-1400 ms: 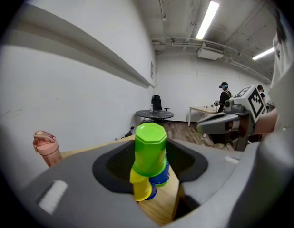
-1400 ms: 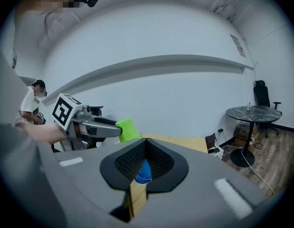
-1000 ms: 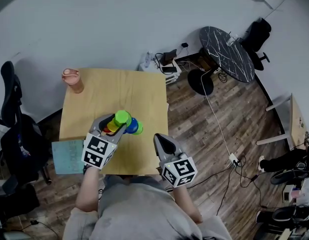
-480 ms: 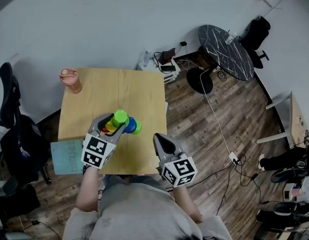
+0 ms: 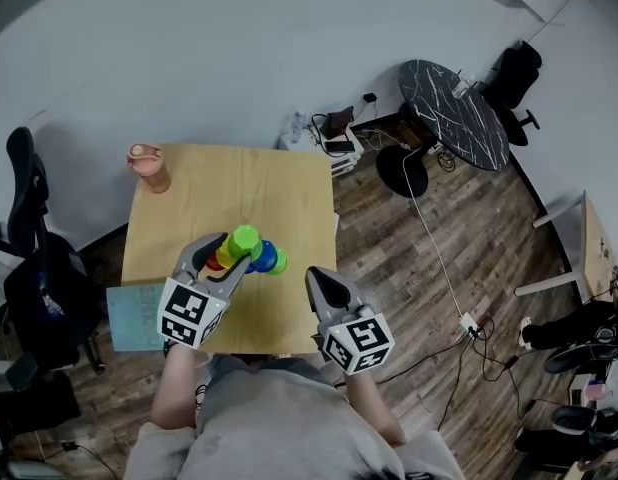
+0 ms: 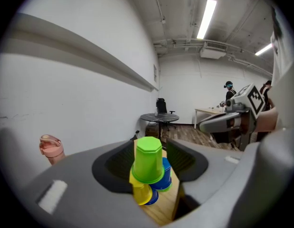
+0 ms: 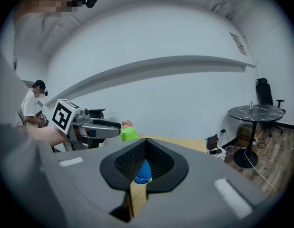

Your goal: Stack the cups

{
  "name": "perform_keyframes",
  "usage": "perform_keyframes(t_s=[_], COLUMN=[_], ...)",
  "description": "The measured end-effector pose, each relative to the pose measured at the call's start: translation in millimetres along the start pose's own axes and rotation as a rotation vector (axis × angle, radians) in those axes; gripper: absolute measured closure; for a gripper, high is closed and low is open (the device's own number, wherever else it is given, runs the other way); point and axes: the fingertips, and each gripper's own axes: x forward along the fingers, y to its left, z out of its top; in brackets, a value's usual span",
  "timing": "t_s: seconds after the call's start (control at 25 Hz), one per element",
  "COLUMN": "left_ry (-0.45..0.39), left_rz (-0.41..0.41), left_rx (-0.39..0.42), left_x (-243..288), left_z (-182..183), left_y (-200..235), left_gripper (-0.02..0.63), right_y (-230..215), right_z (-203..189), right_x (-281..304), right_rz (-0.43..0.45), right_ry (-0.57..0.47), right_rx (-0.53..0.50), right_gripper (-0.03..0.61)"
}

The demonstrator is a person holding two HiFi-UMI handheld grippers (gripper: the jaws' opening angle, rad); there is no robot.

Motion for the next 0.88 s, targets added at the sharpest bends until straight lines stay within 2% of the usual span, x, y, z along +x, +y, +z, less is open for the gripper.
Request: perform_keyframes(t_s=[0.16,0.44,0.88], left_ry=[-0.077,-0.177,-0.280], left_rz=[0.089,0.216,0.315], left_rx=[-0.012,-0.062,-0.092], left_x=[-22,-58,-94], left_z=[18,37,58], left_y=[10,25,20], left_gripper=[0.444,0.540,0.557], right_y=[5,14,13], right_z=[12,35,66], right_x=[3,11,0], right_rz=[0.022,0.060,0.059], right_ry=[-0.022,-0.074,-0.159], right_rx=[-0.016,-0.048,-0.088], right_gripper=[0.575,0.575,0.574])
